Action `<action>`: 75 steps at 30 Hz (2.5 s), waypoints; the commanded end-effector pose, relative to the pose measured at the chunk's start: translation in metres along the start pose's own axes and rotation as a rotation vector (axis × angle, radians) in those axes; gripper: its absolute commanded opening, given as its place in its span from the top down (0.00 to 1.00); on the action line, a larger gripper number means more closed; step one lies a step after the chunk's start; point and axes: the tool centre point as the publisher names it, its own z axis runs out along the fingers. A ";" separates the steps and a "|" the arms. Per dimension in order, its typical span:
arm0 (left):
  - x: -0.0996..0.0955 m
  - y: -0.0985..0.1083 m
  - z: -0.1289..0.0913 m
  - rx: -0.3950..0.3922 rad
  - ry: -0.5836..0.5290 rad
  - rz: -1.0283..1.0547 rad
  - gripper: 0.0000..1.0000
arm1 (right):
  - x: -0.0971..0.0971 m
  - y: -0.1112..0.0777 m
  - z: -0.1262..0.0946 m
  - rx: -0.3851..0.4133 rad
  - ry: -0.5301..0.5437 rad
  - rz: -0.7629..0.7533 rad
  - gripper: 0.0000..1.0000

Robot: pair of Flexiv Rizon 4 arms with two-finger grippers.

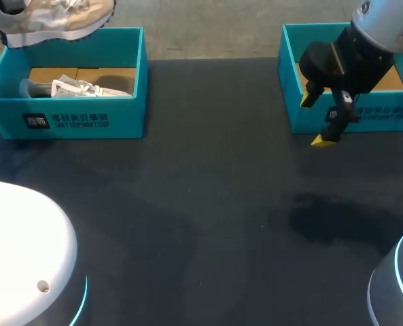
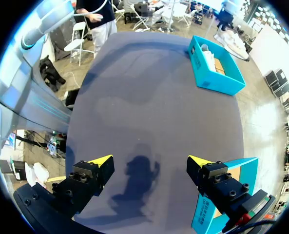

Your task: Take the shoe out of the shoebox, open the shoe tongue, remove and reinsert the insole, then place the shoe into the shoebox

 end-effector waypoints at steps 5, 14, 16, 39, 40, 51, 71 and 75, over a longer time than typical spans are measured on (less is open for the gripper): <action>-0.002 0.010 0.008 -0.013 0.025 -0.041 1.00 | -0.001 0.001 0.001 0.003 0.002 0.001 0.00; -0.002 0.010 0.008 -0.013 0.025 -0.041 1.00 | -0.001 0.001 0.001 0.003 0.002 0.001 0.00; -0.002 0.010 0.008 -0.013 0.025 -0.041 1.00 | -0.001 0.001 0.001 0.003 0.002 0.001 0.00; -0.017 0.018 0.067 -0.039 0.047 0.009 1.00 | -0.001 0.001 0.001 0.003 0.002 0.001 0.00; -0.017 0.018 0.070 -0.045 0.052 0.005 1.00 | -0.001 0.001 0.001 0.003 0.002 0.001 0.00; -0.020 0.022 0.097 -0.016 0.049 0.001 1.00 | -0.001 0.001 0.001 0.003 0.002 0.001 0.00; -0.039 0.039 0.142 -0.006 0.067 0.018 1.00 | -0.001 0.001 0.001 0.003 0.002 0.001 0.00; -0.044 0.044 0.153 0.024 0.061 0.009 1.00 | -0.001 0.001 0.001 0.003 0.002 0.001 0.00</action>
